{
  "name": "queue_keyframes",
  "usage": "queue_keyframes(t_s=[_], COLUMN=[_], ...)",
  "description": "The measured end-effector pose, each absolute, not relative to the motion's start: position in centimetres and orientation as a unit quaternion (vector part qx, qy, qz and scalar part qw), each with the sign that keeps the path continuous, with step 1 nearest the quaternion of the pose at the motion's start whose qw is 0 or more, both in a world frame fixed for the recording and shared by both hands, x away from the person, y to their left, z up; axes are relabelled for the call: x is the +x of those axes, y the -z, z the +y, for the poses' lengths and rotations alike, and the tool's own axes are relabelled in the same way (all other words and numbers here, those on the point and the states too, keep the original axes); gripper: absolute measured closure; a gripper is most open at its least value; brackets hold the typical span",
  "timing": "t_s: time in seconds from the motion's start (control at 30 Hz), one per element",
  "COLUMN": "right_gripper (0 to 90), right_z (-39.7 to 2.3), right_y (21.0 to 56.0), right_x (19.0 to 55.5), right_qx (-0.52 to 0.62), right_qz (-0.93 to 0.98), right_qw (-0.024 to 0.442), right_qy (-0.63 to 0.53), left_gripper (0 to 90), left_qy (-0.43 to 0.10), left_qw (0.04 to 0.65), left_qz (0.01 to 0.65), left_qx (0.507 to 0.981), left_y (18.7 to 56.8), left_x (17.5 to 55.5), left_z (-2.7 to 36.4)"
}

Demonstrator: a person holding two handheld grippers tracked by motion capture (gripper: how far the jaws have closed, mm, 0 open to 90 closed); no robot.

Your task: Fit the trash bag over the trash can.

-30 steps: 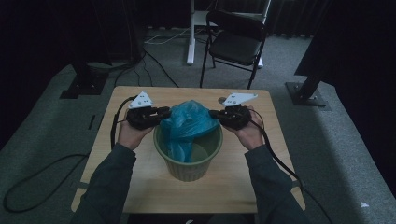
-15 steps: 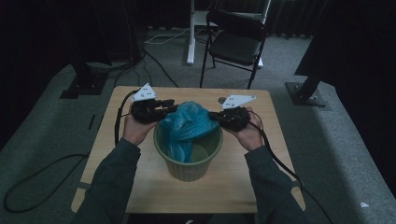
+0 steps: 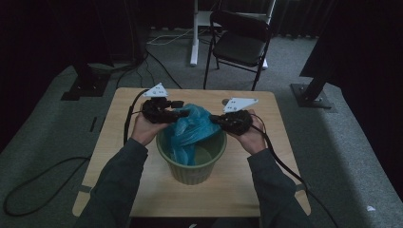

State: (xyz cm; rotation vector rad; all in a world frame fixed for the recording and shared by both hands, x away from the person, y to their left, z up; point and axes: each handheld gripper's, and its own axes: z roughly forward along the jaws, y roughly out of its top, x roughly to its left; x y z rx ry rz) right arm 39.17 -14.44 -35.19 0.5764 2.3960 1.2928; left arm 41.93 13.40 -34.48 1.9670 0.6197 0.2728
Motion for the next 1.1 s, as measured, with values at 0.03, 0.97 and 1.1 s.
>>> queue_keyframes(t_s=[0.03,0.97,1.1], right_gripper=[89.8,89.8,89.8], right_z=[-14.4,-17.5,-17.8], right_y=[35.2,34.8,34.8], right_x=[39.1,37.1,36.8], right_qx=[0.203,0.215,0.213], right_qz=[0.847,0.834,0.834], right_qw=[0.179,0.202,0.206], right_qy=[-0.458,-0.467,-0.466], left_gripper=[56.0,89.3,89.2], left_qy=[-0.116,-0.158,-0.161], left_qw=[0.498,0.500,0.495], left_qz=[0.256,0.273,0.272], left_qx=[0.820,0.806,0.809], left_y=[34.5,36.5,36.5], left_x=[41.9,37.0,36.7], left_z=[13.1,19.2,19.5])
